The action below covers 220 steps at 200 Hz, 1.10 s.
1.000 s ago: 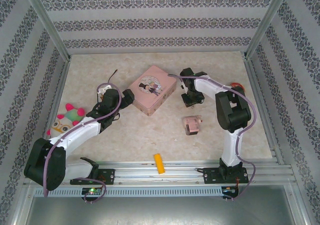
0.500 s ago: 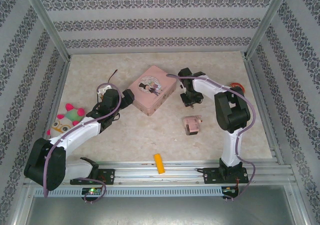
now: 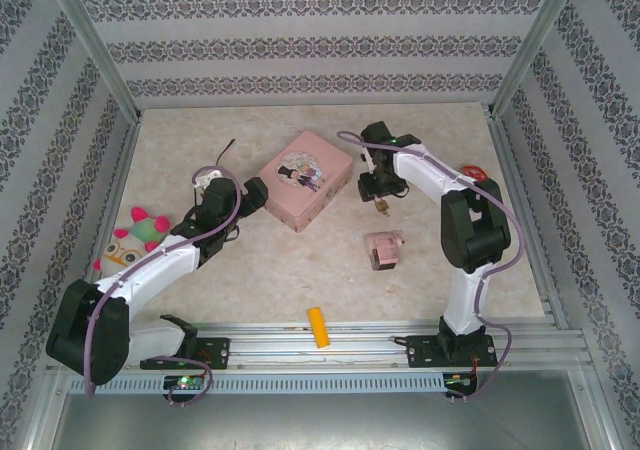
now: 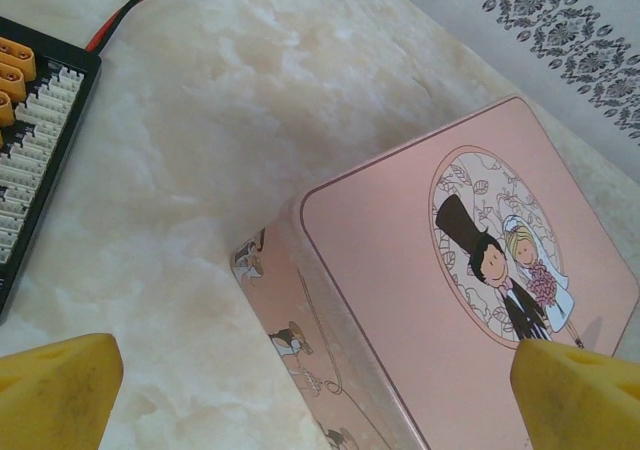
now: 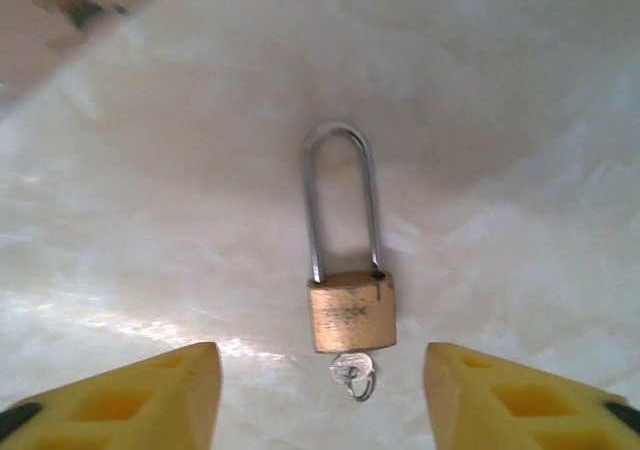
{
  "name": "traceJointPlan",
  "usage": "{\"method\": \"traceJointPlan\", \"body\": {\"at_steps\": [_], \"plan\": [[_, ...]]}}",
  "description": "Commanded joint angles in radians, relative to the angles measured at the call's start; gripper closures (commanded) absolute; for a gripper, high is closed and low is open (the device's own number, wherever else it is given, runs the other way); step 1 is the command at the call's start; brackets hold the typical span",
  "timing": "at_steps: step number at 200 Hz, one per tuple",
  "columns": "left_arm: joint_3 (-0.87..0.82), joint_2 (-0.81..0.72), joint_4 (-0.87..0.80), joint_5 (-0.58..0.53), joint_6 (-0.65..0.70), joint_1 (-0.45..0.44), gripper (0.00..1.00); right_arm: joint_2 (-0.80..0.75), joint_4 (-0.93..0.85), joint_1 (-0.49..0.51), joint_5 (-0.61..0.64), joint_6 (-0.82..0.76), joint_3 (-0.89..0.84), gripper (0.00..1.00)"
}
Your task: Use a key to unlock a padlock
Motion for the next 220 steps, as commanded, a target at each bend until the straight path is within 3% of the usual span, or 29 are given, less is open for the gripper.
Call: {"method": "traceJointPlan", "body": {"at_steps": [1, 6, 16, 106, 129, 160, 220], "plan": [[0.015, -0.006, -0.025, 0.031, -0.042, 0.005, 0.01, -0.038, 0.043, -0.038, -0.172, 0.016, 0.058, 0.37], [0.02, 0.001, -0.03, 0.038, -0.053, 0.0, 0.01, -0.035, 0.05, -0.043, -0.199, 0.016, 0.07, 0.3], [0.038, 0.021, -0.038, 0.047, -0.067, -0.015, 0.01, -0.023, 0.062, -0.049, -0.241, 0.011, 0.1, 0.27], [0.115, 0.179, 0.002, 0.078, -0.133, -0.102, 0.0, 0.256, 0.067, -0.052, -0.362, -0.016, 0.468, 0.25], [0.116, 0.207, 0.022, 0.085, -0.124, -0.108, 0.04, 0.313, 0.06, -0.051, -0.404, -0.01, 0.521, 0.28], [0.135, 0.244, 0.029, 0.086, -0.104, -0.107, 0.08, 0.355, 0.049, -0.047, -0.465, 0.011, 0.542, 0.32], [0.218, 0.364, 0.067, 0.092, -0.045, -0.095, 0.29, 0.294, 0.073, -0.009, -0.461, 0.047, 0.415, 0.42]]}}
